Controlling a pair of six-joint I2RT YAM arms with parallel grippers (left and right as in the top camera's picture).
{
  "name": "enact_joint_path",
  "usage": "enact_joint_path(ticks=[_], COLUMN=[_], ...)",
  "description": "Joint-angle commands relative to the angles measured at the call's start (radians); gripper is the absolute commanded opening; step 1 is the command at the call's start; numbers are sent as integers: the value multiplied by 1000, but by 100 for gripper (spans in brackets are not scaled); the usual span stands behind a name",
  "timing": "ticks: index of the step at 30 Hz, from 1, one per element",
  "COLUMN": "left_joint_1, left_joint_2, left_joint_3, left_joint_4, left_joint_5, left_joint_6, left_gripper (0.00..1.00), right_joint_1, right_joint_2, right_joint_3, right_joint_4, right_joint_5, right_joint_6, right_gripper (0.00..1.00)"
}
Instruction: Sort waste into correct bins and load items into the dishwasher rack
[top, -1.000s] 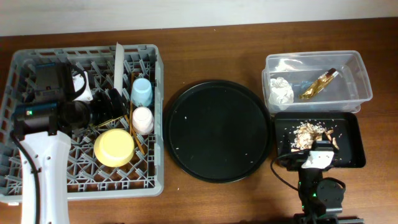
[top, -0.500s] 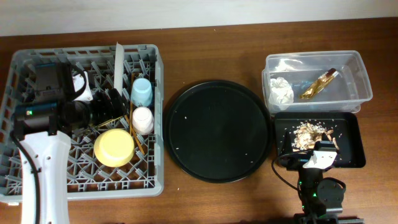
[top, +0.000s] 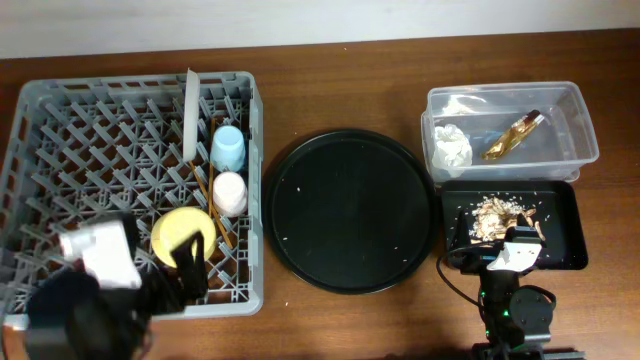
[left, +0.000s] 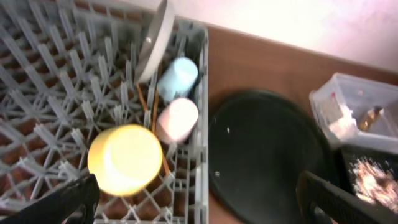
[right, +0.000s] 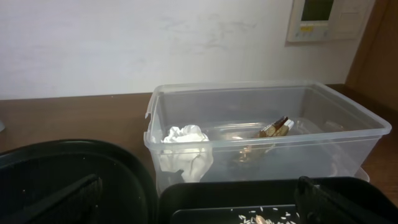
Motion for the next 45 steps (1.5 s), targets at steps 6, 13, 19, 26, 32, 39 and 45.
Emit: enact_joint_path(ticks=[6, 13, 19, 26, 32, 39, 45], left_joint_1=[-5, -32, -78, -79, -79, 16, 39], left_joint_2=[-496, -608, -609, -609, -609, -609, -608], left_joint_3=[-648, -990, -1146, -1164, -1164, -1164, -1164], left_joint_4=[681, 1252, 1255, 1047, 1047, 1046, 1046], left_joint_5=[-74, -84, -135, -150, -146, -127, -127], left_joint_6=[0, 1, 2, 230, 372, 247, 247], left_gripper=[99, 99, 99, 99, 99, 99, 99], right_joint_1=[-8, -8, -8, -8, -8, -8, -8], right_joint_2=[-8, -8, -8, -7, -7, -7, -8], right_joint_3=[-7, -7, -7, -7, -7, -7, -7], right_joint_4=[-6, -6, -6, -6, -6, -6, -6], right_joint_5=[-2, -2, -2, -2, -2, -2, -2], right_joint_6=[6, 6, 6, 6, 6, 6, 6], right_gripper=[99, 99, 99, 99, 99, 99, 99])
